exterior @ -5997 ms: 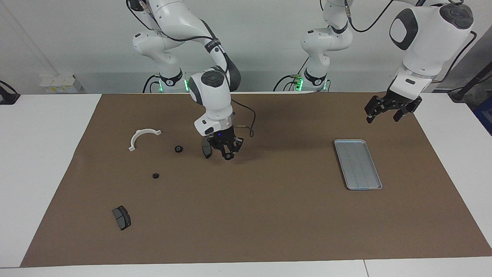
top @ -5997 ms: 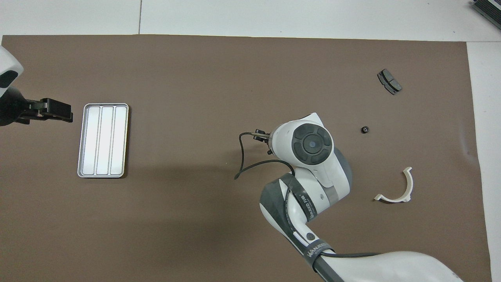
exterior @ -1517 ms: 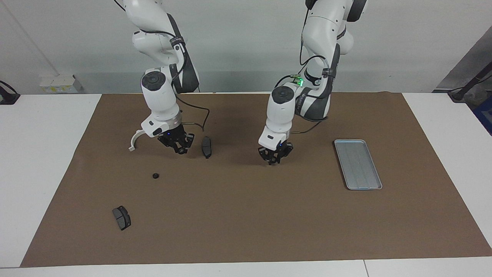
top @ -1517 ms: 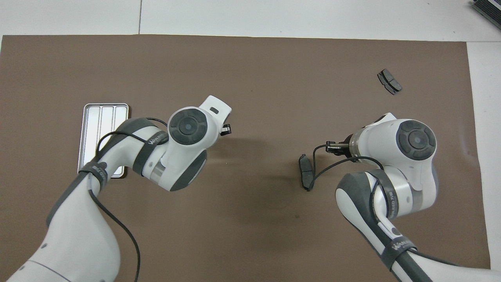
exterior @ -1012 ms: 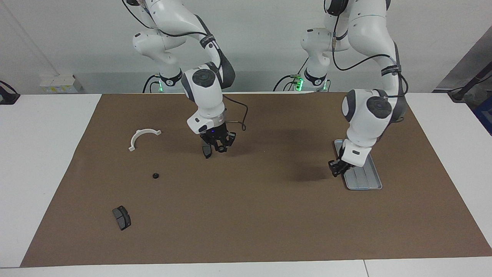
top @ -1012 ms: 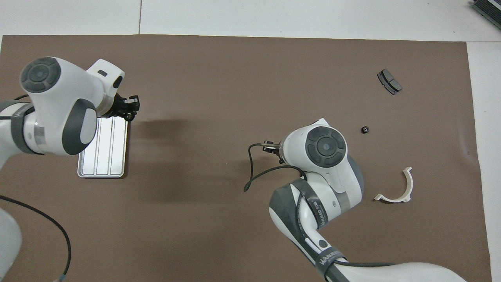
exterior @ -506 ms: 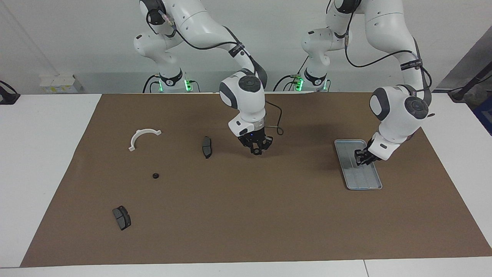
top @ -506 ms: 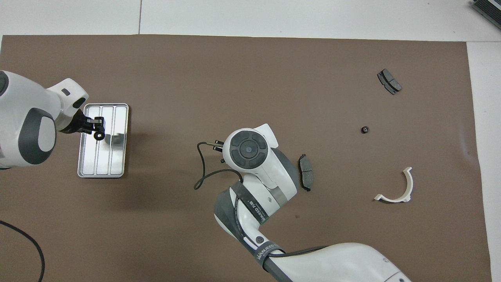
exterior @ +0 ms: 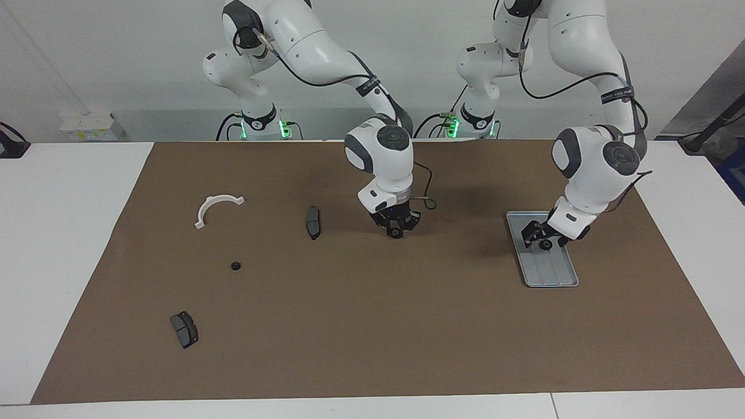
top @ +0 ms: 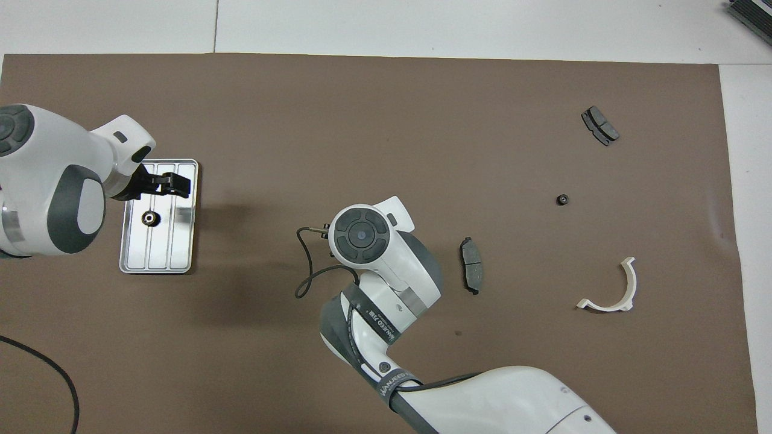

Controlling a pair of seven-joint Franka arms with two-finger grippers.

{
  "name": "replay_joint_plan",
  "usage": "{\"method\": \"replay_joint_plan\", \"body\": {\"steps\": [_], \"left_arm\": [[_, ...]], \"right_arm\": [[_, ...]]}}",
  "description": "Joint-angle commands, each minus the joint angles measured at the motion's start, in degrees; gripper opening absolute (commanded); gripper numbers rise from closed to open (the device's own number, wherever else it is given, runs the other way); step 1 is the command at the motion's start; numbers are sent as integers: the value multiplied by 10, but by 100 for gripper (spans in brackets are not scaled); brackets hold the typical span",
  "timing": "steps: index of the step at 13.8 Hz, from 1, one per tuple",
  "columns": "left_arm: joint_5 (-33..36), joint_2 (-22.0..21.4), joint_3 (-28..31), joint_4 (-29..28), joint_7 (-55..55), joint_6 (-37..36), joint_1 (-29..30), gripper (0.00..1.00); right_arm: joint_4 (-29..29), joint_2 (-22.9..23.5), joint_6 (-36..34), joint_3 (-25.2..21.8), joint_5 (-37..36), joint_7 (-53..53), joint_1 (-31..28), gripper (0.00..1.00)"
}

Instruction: Pick bearing gear from pile to tray

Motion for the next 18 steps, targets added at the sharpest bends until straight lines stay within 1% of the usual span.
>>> {"method": "replay_joint_plan", "body": {"steps": [1,3,4,5,6,8,10,12,15,16,18], "left_arm": [[-6,-9,8,-4,-108,16,-75,100],[-6,-10,7,-14,-190,49,-130,100],[-6,-10,7,-20,-250,76,-157,100],[-6,-9,7,-22,-304,102,-183,100],[-6,-9,7,-30,-336,130,-207,100],[-6,-9,7,-48,-348,179,-254,100],[-6,-6,7,-58,-347,192,-288,100],[-6,-3,7,-70,-344,194,-317,90],[-5,8,8,-90,-339,206,-337,81],[-4,9,8,-97,-336,210,-339,79],[-4,9,8,-110,-323,224,-339,72]], "right_arm": [[15,-2,-22,0,-19,9,-10,100],[11,-15,-20,0,-19,4,-26,100],[5,-25,-20,0,-19,-6,-39,100],[-6,-39,-20,0,-19,-31,-57,100],[-22,-56,-20,0,-19,-61,-78,100],[-58,-89,-20,0,-19,-126,-120,100],[-87,-110,-18,0,-19,-196,-162,100],[-101,-119,-19,0,-18,-267,-202,100],[-111,-119,-13,0,-12,-374,-264,100],[-117,-119,-12,0,-10,-409,-281,100],[-133,-120,2,1,-10,-477,-318,100]]}}
